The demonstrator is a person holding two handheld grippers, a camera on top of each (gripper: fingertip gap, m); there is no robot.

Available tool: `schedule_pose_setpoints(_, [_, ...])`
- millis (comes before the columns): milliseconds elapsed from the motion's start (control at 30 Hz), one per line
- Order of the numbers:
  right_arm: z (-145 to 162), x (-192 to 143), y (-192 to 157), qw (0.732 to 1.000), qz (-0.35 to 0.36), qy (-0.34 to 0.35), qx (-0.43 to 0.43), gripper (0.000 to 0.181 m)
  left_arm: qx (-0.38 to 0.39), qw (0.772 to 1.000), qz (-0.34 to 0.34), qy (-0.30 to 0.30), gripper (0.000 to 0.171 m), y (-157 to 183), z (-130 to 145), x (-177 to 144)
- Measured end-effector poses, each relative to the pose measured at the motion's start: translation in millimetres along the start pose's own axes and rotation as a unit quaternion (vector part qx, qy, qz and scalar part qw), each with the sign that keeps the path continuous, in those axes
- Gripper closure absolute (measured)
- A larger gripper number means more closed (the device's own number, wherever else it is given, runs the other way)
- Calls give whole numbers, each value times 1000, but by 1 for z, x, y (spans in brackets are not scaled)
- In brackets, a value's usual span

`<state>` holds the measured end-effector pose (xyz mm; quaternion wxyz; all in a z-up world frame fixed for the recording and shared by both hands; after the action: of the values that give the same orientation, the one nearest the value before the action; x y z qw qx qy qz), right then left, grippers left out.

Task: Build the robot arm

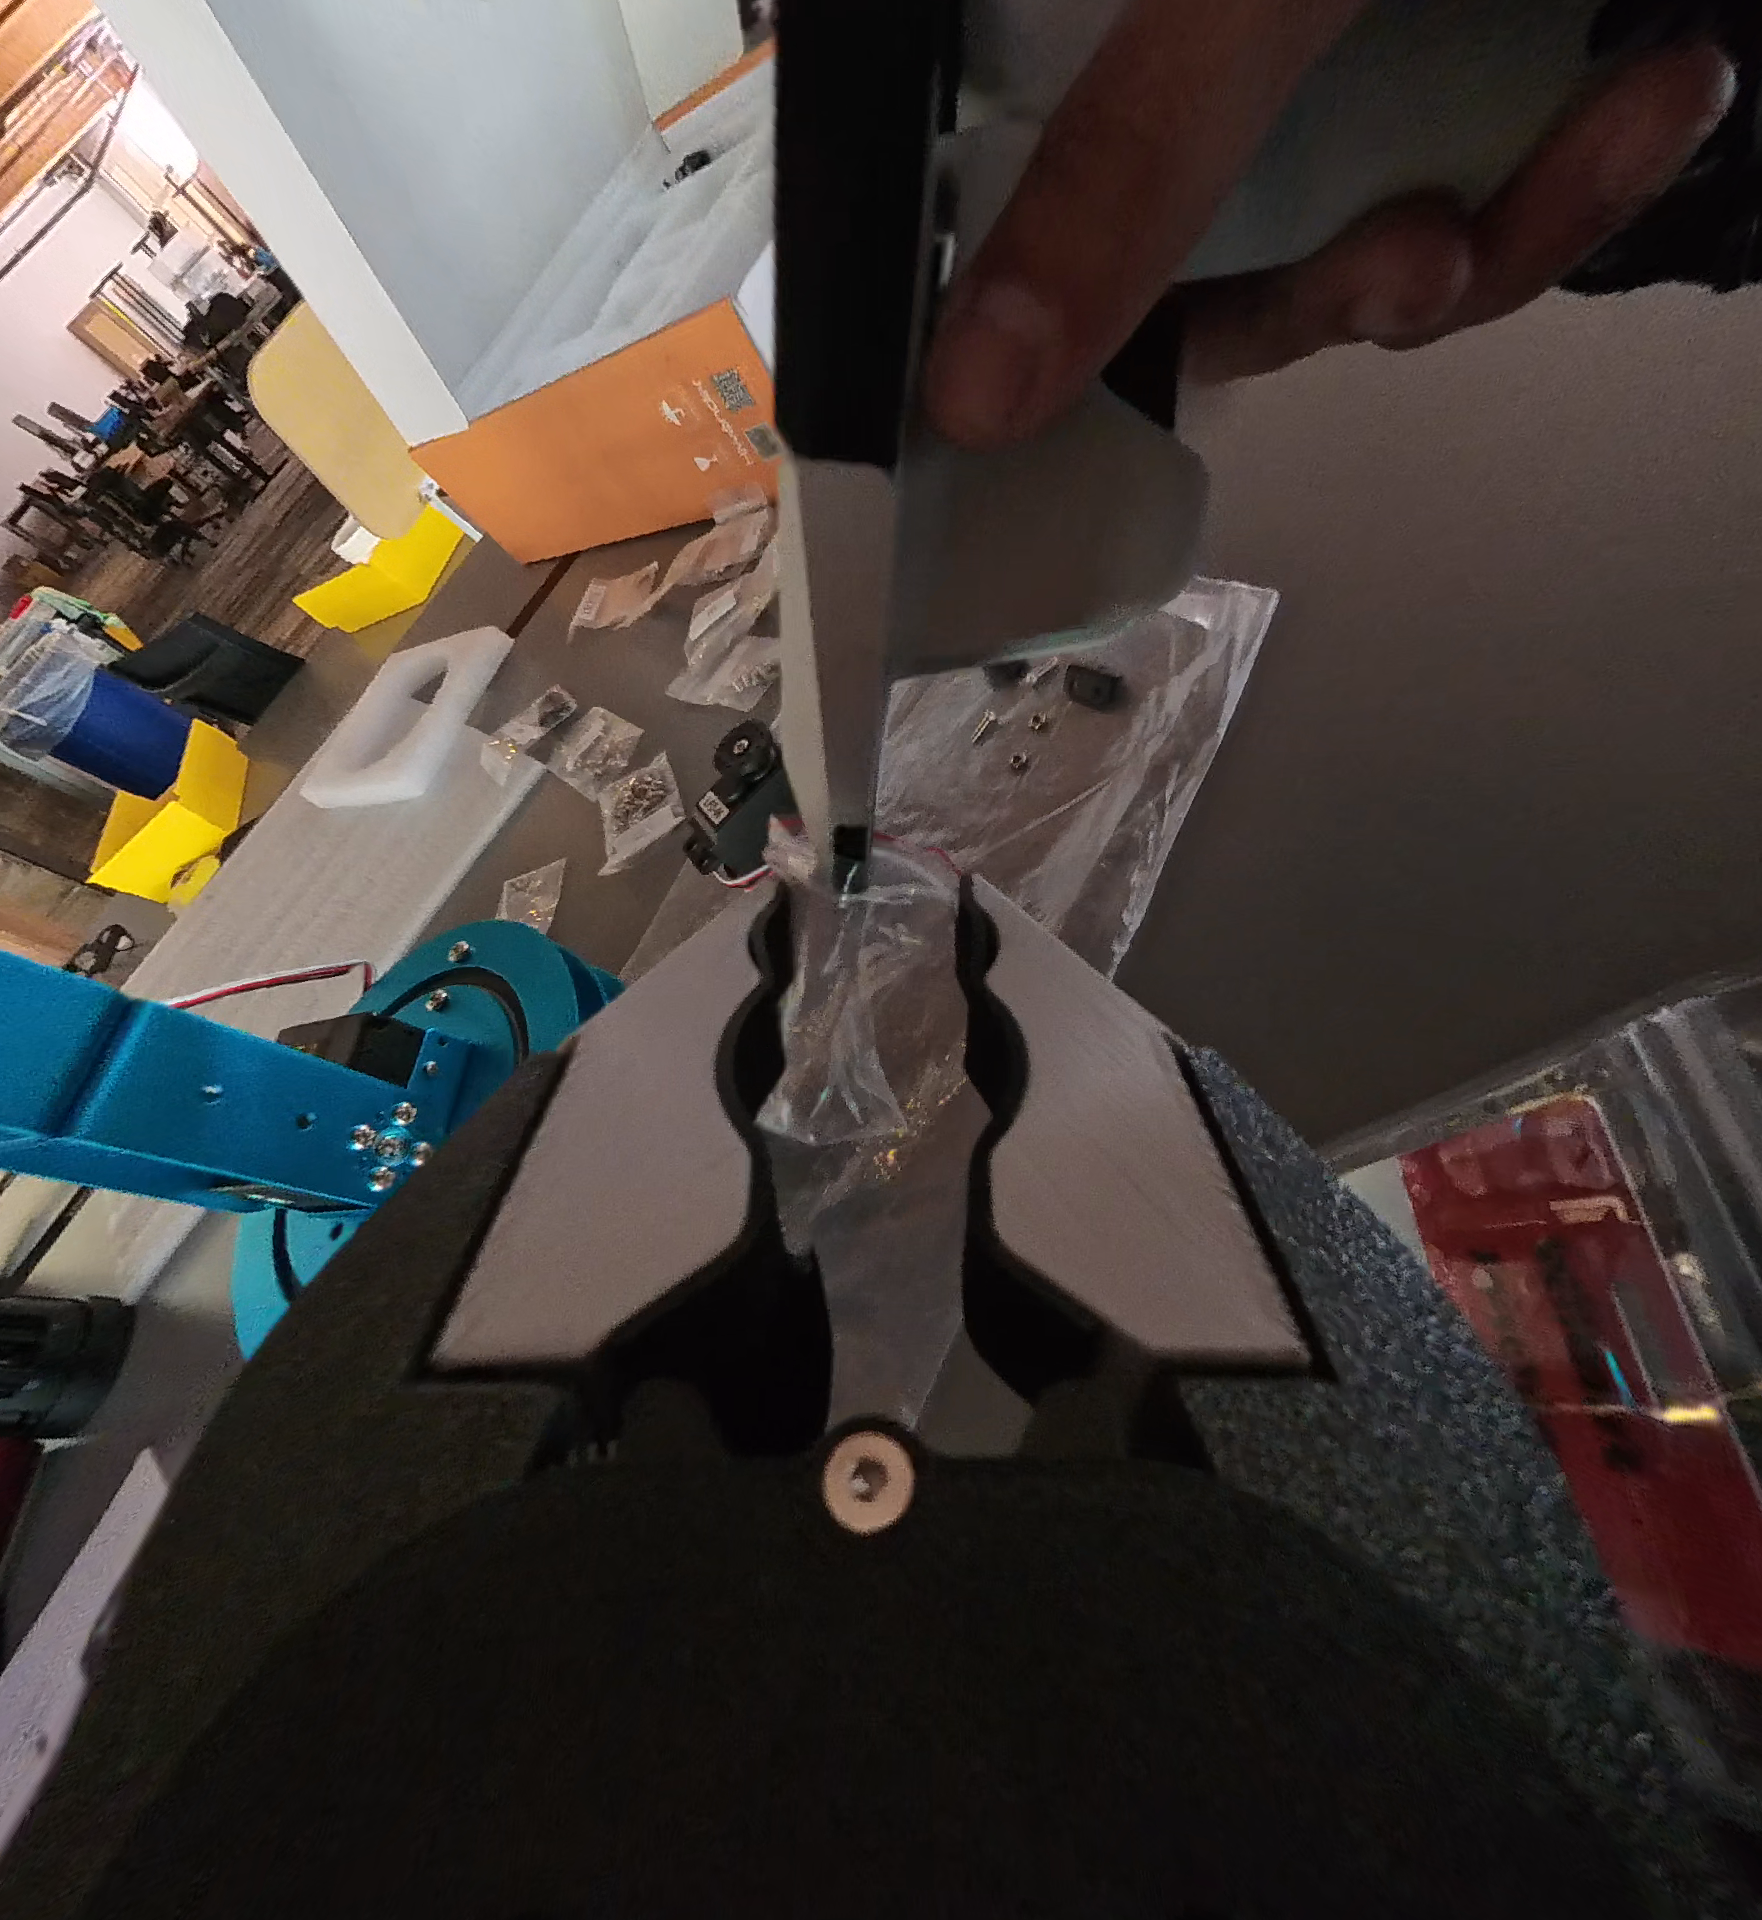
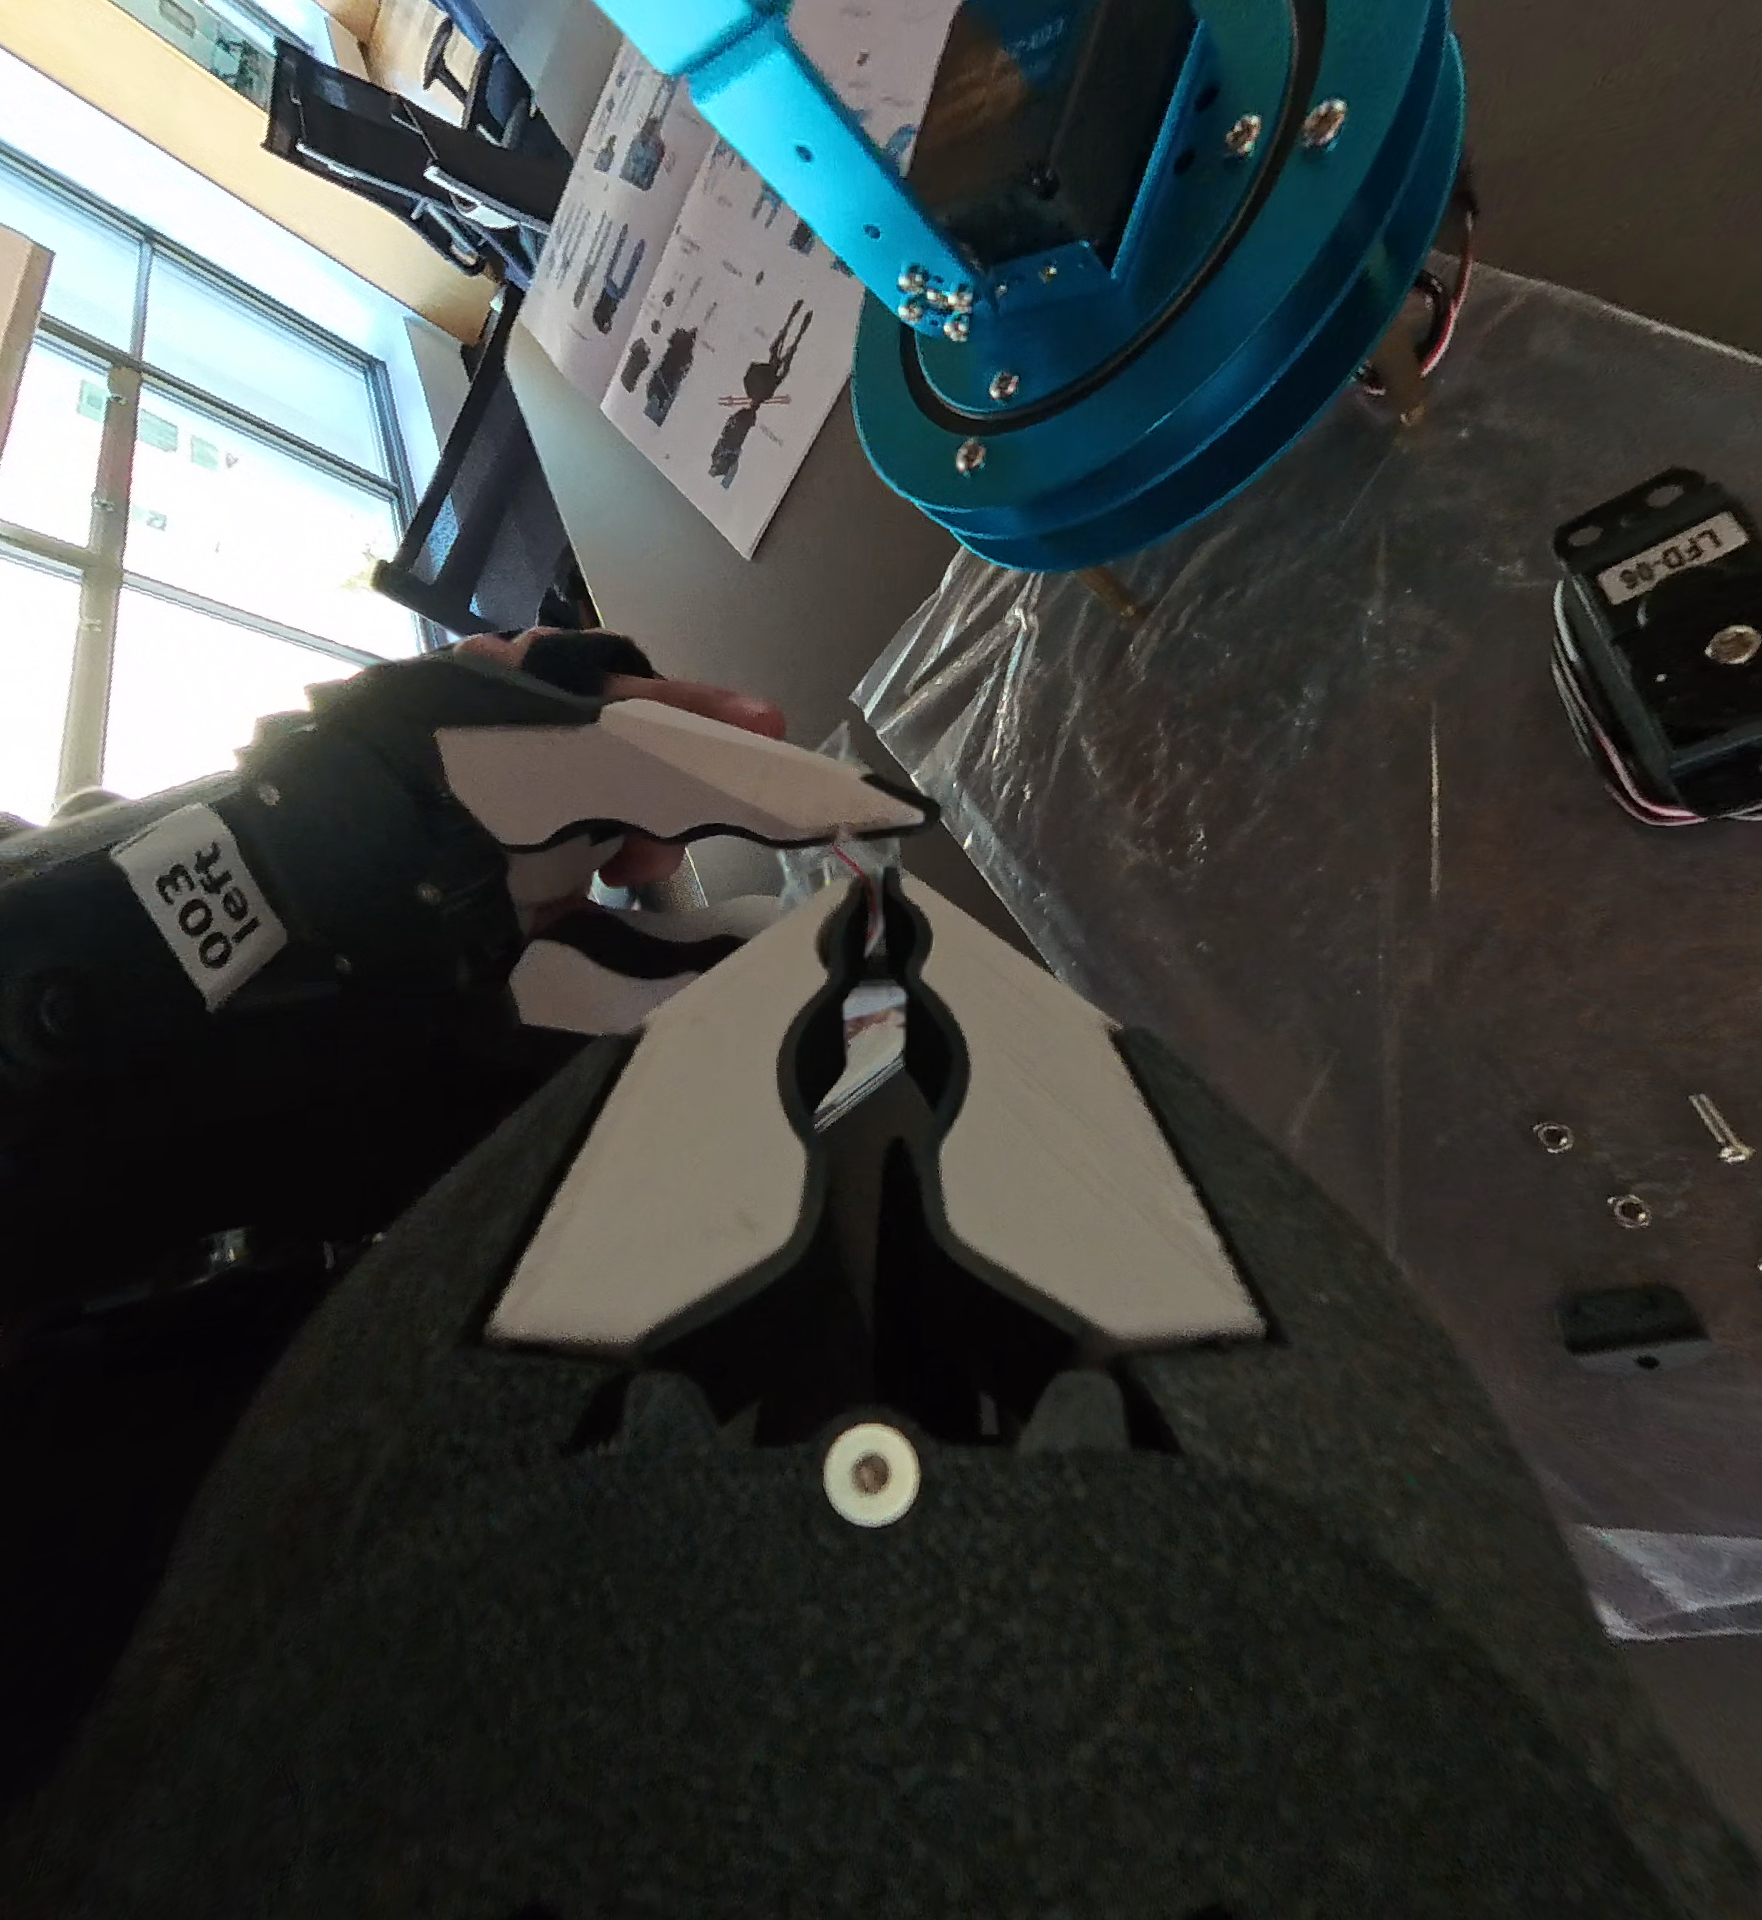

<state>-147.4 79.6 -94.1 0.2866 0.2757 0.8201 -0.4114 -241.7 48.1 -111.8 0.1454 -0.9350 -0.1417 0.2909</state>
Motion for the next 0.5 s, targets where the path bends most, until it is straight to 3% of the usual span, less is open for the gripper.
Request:
schedule_pose_setpoints(100, [1, -12, 6, 1000, 10, 15, -13, 166, -1, 1000, -3, 14, 144, 0, -1, -2])
schedule_pose_setpoints(200, [-2, -38, 22, 996, 32, 72, -35, 164, -12, 1000, -2, 25, 145, -1, 0, -3])
schedule_pose_setpoints(267, [4, -48, 45, 988, 86, 96, -81, 162, -22, 999, 0, 28, 145, -1, 1, -4])
schedule_pose_setpoints(367, [31, -40, 81, 963, 200, 29, -177, 161, -57, 998, 9, 37, 145, -2, 5, -4])
schedule_pose_setpoints(500, [43, -21, 93, 949, 222, -2, -224, 164, -129, 989, 29, 61, 144, -5, 9, -4])
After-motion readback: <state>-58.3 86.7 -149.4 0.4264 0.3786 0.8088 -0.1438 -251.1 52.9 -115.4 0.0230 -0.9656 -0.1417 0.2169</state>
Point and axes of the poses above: each gripper's, where its closed fingertips meet, x out along the fingers, z out of its underside, y = z × x across the jaws, the point moved 7 cm from there along -x, back along the fingers, and after that the axes turned 14 degrees about z, right-handed, at the moved point
